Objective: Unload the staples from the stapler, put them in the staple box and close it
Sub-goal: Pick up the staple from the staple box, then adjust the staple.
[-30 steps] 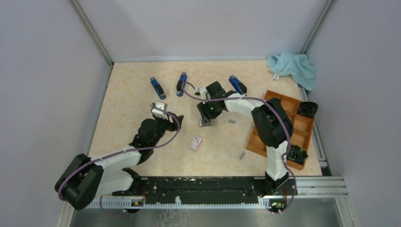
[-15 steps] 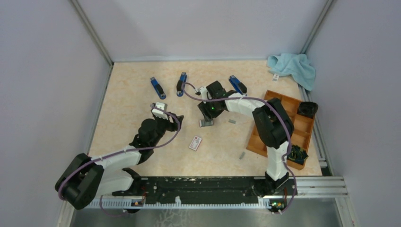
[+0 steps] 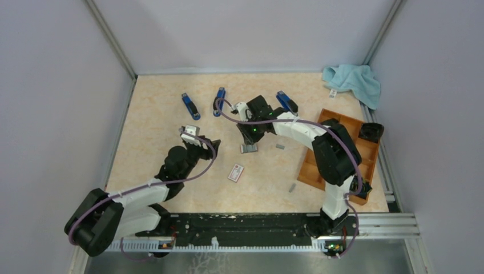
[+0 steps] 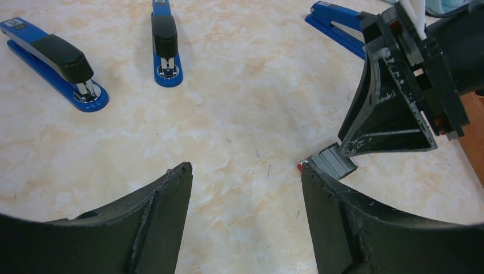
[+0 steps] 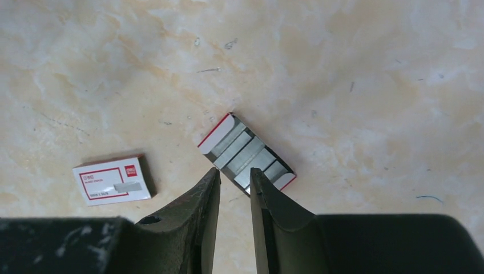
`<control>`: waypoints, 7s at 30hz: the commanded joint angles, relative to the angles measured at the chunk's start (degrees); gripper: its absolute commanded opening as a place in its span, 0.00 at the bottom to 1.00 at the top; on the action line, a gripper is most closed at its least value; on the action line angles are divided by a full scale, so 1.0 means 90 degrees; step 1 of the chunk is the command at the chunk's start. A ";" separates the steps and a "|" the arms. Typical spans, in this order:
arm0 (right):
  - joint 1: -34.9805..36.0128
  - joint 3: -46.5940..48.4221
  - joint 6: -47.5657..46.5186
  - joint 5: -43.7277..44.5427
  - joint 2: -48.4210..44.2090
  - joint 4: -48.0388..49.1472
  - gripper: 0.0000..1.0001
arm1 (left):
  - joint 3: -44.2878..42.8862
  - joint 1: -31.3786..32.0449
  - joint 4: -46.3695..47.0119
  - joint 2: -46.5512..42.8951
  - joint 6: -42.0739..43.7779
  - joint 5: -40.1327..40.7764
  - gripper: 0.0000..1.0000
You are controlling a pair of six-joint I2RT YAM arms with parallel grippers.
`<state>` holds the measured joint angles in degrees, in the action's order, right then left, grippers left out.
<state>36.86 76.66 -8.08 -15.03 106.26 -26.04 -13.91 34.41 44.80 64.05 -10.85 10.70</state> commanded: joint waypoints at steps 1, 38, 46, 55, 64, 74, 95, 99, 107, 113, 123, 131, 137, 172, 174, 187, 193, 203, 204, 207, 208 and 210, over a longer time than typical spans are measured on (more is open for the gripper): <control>0.0199 0.0372 0.0136 -0.0149 0.0161 -0.0031 0.27 | 0.0109 0.0025 0.0281 -0.0144 -0.0026 0.0051 0.76; 0.0294 0.0483 0.0160 0.0280 0.0642 -0.0045 0.18 | 0.0130 0.0014 0.0316 -0.0144 -0.0046 0.0081 0.76; 0.0290 0.0458 0.0184 0.0300 0.0527 0.0009 0.14 | 0.0128 0.0014 0.0316 -0.0144 -0.0049 0.0081 0.76; 0.0290 0.0390 0.0147 0.0469 0.0307 0.0095 0.13 | 0.0113 0.0015 0.0306 -0.0134 -0.0049 0.0081 0.76; 0.0292 0.0350 0.0106 0.0550 0.0180 0.0130 0.12 | 0.0081 0.0017 0.0277 -0.0097 -0.0044 0.0081 0.76; 0.0290 0.0330 0.0087 0.0580 0.0057 0.0099 0.12 | 0.0066 0.0014 0.0261 -0.0086 -0.0035 0.0081 0.76; -0.0316 0.0061 0.0443 -0.0695 0.0037 0.0158 0.13 | -0.0045 0.0014 0.0161 0.0011 -0.0035 0.0071 0.76; -0.0399 0.0017 0.0481 -0.0856 0.0062 0.0177 0.12 | -0.0070 0.0019 0.0135 0.0031 -0.0035 0.0071 0.76; -0.0443 -0.0032 0.0541 -0.1122 0.0181 0.0195 0.13 | -0.0127 0.0014 0.0081 0.0080 -0.0034 0.0071 0.76; -0.0453 -0.0032 0.0584 -0.1172 0.0230 0.0207 0.13 | -0.0134 0.0015 0.0068 0.0090 -0.0033 0.0072 0.76; -0.0499 0.0026 0.0614 -0.0893 0.0365 0.0172 0.13 | -0.0134 0.0020 0.0066 0.0096 -0.0032 0.0065 0.76; -0.0509 0.0084 0.0571 -0.0749 0.0490 0.0149 0.13 | -0.0134 0.0014 0.0061 0.0100 -0.0035 0.0070 0.76; -0.0512 0.0102 0.0519 -0.0710 0.0542 0.0094 0.13 | -0.0134 0.0015 0.0064 0.0094 -0.0037 0.0071 0.76; -0.0514 0.0106 0.0331 -0.0255 0.0106 0.0115 0.13 | -0.0144 0.0018 0.0062 0.0100 -0.0032 0.0079 0.76; -0.0511 0.0105 0.0331 -0.0270 0.0075 0.0120 0.13 | -0.0153 0.0017 0.0060 0.0110 -0.0037 0.0081 0.76; -0.0512 0.0023 0.0363 -0.0558 -0.0073 0.0183 0.13 | -0.0176 0.0014 0.0035 0.0130 -0.0033 0.0081 0.76; -0.0509 0.0007 0.0397 -0.0869 0.0083 0.0153 0.13 | -0.0172 0.0017 0.0031 0.0122 -0.0034 0.0080 0.76; -0.0509 0.0035 0.0399 -0.0966 0.0315 0.0090 0.13 | -0.0173 0.0015 0.0024 0.0127 -0.0034 0.0078 0.76; -0.0511 0.0044 0.0399 -0.0976 0.0341 0.0088 0.13 | -0.0173 0.0019 0.0028 0.0126 -0.0033 0.0080 0.76; -0.0512 0.0065 0.0390 -0.0954 0.0397 0.0069 0.13 | -0.0165 0.0016 0.0034 0.0124 -0.0043 0.0081 0.76; -0.0512 0.0066 0.0383 -0.0941 0.0419 0.0064 0.13 | -0.0163 0.0017 0.0034 0.0120 -0.0044 0.0076 0.76; -0.0512 0.0066 0.0380 -0.0954 0.0435 0.0063 0.13 | -0.0158 0.0014 0.0034 0.0110 -0.0039 0.0079 0.76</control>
<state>32.71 76.49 -4.45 -22.59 109.54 -26.26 -14.11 34.41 44.56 64.90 -10.90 11.11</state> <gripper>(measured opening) 0.130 0.760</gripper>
